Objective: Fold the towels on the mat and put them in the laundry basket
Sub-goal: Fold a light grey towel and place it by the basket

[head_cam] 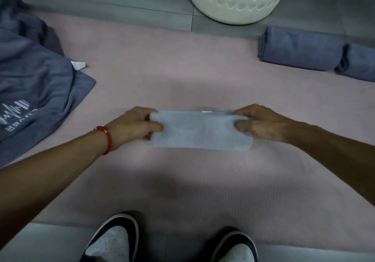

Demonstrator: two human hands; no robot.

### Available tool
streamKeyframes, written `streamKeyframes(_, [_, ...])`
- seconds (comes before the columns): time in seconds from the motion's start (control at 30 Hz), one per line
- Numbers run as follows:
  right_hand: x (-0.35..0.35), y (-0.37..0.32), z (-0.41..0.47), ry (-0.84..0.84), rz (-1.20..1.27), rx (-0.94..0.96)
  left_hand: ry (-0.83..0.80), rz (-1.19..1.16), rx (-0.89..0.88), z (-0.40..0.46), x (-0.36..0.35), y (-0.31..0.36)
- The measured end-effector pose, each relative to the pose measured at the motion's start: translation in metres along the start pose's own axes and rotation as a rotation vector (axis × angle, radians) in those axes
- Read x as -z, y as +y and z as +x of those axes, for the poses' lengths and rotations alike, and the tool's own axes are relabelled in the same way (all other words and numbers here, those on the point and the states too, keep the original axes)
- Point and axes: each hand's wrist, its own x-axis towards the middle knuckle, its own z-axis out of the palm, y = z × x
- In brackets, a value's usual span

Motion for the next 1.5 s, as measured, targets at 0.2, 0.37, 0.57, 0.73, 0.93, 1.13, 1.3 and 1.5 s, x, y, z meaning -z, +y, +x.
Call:
streamKeyframes(0.2, [-0.006, 0.001, 0.015, 0.258, -0.173, -0.013, 0.237, -0.24, 0.15, 0.017, -0.012, -0.006])
streamKeyframes(0.37, [-0.031, -0.004, 0.012, 0.428, -0.506, 0.002, 0.376, -0.069, 0.154, 0.023, -0.02, -0.007])
streamKeyframes(0.57, [-0.078, -0.022, 0.013, 0.27, -0.841, 0.12, 0.409, 0.158, 0.082, 0.023, -0.018, -0.008])
streamKeyframes(0.73, [-0.089, -0.007, 0.028, 0.146, -0.767, 0.074, 0.449, 0.253, 0.082, 0.029, -0.019, -0.012])
streamKeyframes(0.93, [-0.056, 0.002, 0.032, 0.284, -0.05, 0.211, 0.383, 0.095, 0.129, 0.036, -0.015, -0.015])
streamKeyframes(1.13, [-0.05, 0.021, 0.011, 0.499, -0.166, -0.381, 0.254, -0.032, 0.18, 0.041, -0.005, -0.009])
streamKeyframes(1.3, [-0.06, 0.001, 0.014, 0.516, 0.251, -0.449, 0.245, -0.082, 0.141, 0.036, -0.006, -0.016])
streamKeyframes(1.5, [-0.034, -0.005, 0.008, 0.307, 0.865, -0.571, 0.14, -0.27, 0.106, 0.027, 0.004, -0.02])
